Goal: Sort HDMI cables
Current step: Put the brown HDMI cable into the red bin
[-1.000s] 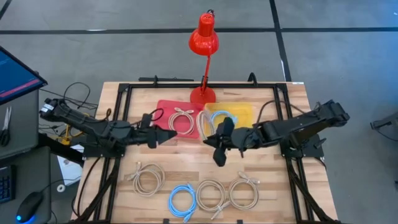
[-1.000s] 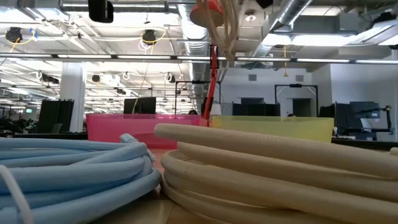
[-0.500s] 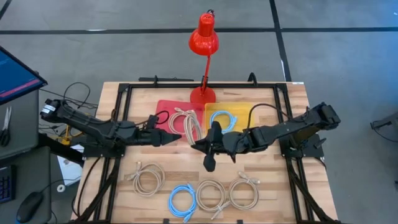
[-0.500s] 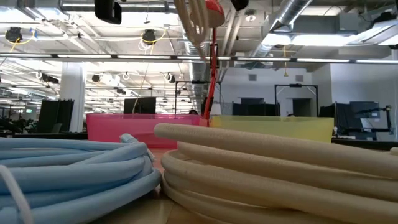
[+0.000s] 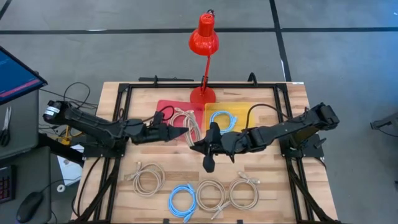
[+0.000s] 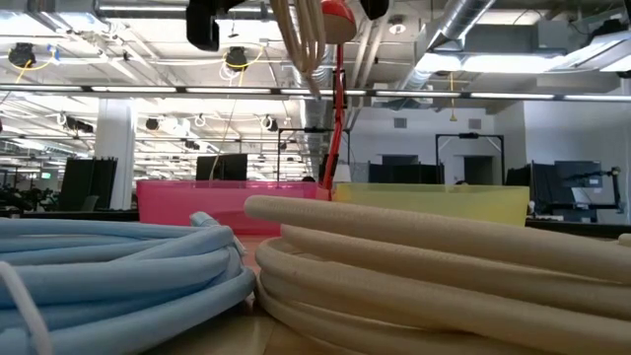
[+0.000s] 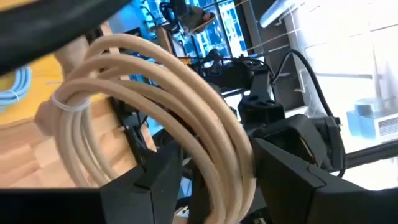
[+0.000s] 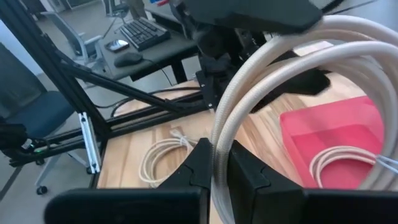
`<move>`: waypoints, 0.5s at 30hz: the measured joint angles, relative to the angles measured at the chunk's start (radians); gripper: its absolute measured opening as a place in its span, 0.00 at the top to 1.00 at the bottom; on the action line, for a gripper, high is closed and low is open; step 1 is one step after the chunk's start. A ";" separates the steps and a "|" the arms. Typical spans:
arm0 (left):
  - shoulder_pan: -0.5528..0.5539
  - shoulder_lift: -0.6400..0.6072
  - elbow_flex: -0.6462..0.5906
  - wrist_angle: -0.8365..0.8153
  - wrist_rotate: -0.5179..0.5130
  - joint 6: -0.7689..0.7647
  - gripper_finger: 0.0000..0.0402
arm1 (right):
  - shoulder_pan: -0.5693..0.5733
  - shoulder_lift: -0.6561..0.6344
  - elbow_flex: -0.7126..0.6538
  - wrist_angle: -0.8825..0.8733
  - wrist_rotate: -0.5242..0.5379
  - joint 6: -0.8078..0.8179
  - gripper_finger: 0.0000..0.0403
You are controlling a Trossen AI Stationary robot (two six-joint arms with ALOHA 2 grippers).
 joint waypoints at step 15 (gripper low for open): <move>0.010 0.006 -0.001 0.016 0.001 0.041 0.69 | 0.000 0.005 0.000 -0.010 0.000 0.000 0.96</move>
